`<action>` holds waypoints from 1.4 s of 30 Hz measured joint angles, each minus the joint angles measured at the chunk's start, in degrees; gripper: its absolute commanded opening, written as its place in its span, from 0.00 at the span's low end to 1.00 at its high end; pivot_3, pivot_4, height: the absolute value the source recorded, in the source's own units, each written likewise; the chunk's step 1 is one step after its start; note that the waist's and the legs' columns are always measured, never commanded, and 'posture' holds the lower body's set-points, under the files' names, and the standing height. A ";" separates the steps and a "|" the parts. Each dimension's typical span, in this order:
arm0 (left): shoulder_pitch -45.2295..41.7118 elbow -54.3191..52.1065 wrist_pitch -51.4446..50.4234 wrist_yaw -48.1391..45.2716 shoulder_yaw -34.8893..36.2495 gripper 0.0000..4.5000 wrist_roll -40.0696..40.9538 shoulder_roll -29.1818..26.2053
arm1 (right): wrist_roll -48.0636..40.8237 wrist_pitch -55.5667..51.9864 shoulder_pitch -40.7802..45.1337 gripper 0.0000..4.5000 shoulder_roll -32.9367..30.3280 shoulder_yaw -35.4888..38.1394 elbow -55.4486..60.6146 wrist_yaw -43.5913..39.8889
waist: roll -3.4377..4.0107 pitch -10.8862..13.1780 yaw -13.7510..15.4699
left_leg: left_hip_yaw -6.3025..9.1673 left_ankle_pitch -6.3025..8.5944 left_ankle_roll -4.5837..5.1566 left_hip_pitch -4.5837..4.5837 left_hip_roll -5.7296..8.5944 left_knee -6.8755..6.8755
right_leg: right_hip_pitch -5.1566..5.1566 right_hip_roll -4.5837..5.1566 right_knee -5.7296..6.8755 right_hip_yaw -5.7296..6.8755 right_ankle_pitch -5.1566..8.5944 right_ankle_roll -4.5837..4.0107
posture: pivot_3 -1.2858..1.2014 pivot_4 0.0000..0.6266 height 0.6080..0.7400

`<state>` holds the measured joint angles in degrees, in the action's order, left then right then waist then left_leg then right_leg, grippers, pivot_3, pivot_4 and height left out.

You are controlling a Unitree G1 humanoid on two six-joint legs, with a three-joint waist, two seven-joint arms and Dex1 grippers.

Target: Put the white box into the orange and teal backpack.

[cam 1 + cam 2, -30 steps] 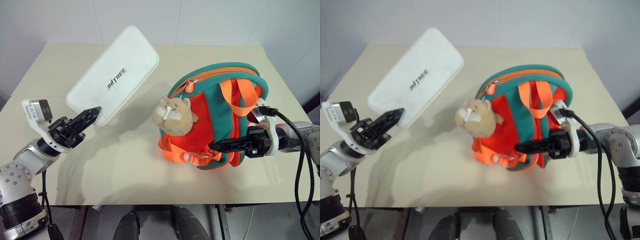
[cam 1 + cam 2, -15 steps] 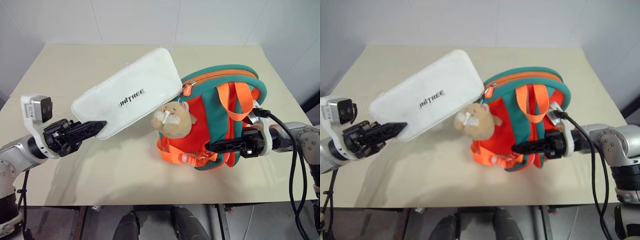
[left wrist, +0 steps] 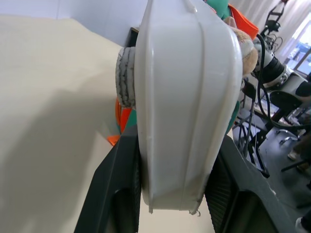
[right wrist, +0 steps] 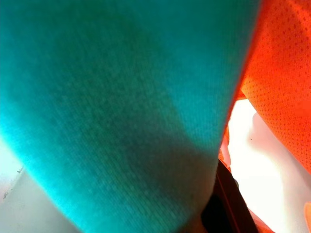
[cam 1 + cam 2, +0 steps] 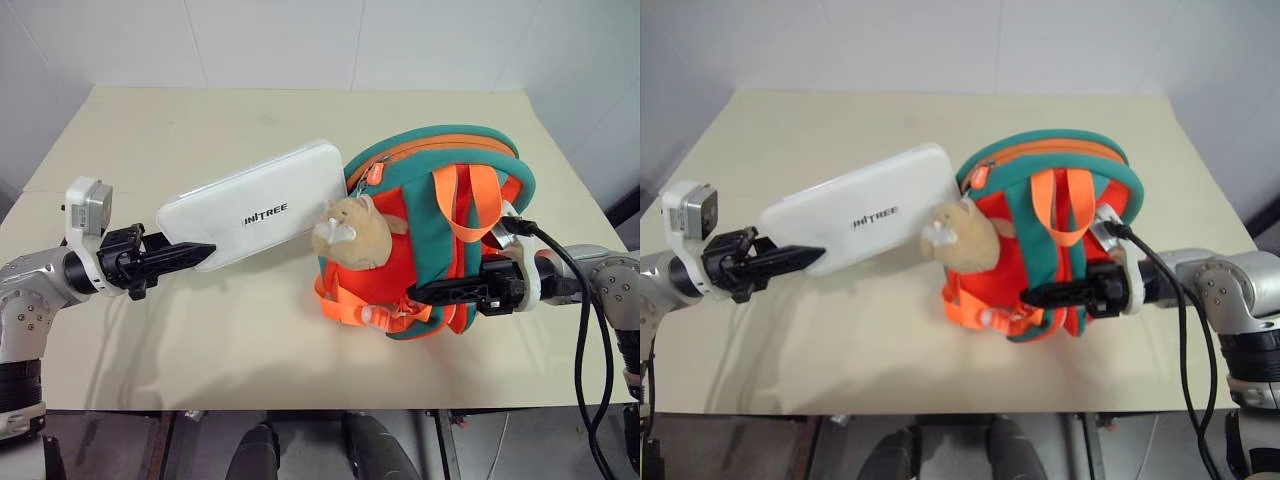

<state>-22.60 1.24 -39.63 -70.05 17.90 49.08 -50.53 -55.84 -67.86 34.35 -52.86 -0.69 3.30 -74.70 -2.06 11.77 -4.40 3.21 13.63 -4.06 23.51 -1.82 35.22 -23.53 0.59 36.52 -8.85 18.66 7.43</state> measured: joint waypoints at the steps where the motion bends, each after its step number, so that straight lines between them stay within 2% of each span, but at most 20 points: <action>1: -0.69 0.50 0.93 -1.06 -0.86 0.30 -1.05 -0.03 | -0.07 -0.12 -0.18 0.03 0.00 0.08 0.09 0.13 | 0.00 0.00 0.01 | 0.01 0.00 0.00 0.00 0.00 0.00 | 0.00 0.00 0.01 0.01 0.00 0.00 | 0.52 0.24 1.00; 7: -4.43 3.42 5.38 -6.69 -5.31 0.30 -6.70 -2.52 | -0.17 -0.85 -0.73 0.03 0.21 0.85 0.80 0.60 | 0.00 0.00 -0.01 | 0.00 -0.01 0.00 -0.02 0.01 0.02 | 0.01 -0.01 0.07 0.01 0.00 0.00 | 0.52 0.24 1.00; 18: -18.17 13.10 15.22 -13.77 -14.35 0.30 -17.78 -1.67 | -0.16 -0.94 -1.05 0.03 1.41 1.05 0.98 0.80 | 0.00 0.00 0.39 | 0.01 -0.01 0.01 -0.02 0.02 0.09 | 0.01 -0.01 0.22 0.02 0.02 0.03 | 0.52 0.24 1.00; 29: -34.33 21.62 18.35 -14.65 -23.31 0.30 -27.20 6.74 | -0.64 -0.84 -1.49 0.03 2.60 1.32 1.26 1.85 | 0.00 0.00 1.16 | 0.03 -0.01 0.03 0.02 0.04 0.60 | 0.02 -0.06 0.63 0.02 0.03 0.08 | 0.52 0.24 1.00; 42: -38.90 27.35 19.31 -14.00 -26.42 0.30 -31.39 19.06 | -1.13 -0.62 -3.96 0.03 4.99 3.52 3.27 4.05 | 0.00 0.00 1.21 | 0.07 0.00 0.05 0.04 0.07 0.87 | 0.03 -0.09 0.90 0.00 0.07 0.14 | 0.52 0.24 1.00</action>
<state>-61.50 28.59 -20.32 -84.05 -8.52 17.68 -31.48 -56.98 -68.48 30.39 -47.88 2.83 6.58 -70.65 -2.06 11.77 -3.19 3.28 13.63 -4.01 23.55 -1.75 36.09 -23.50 0.50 37.42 -8.86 18.73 7.56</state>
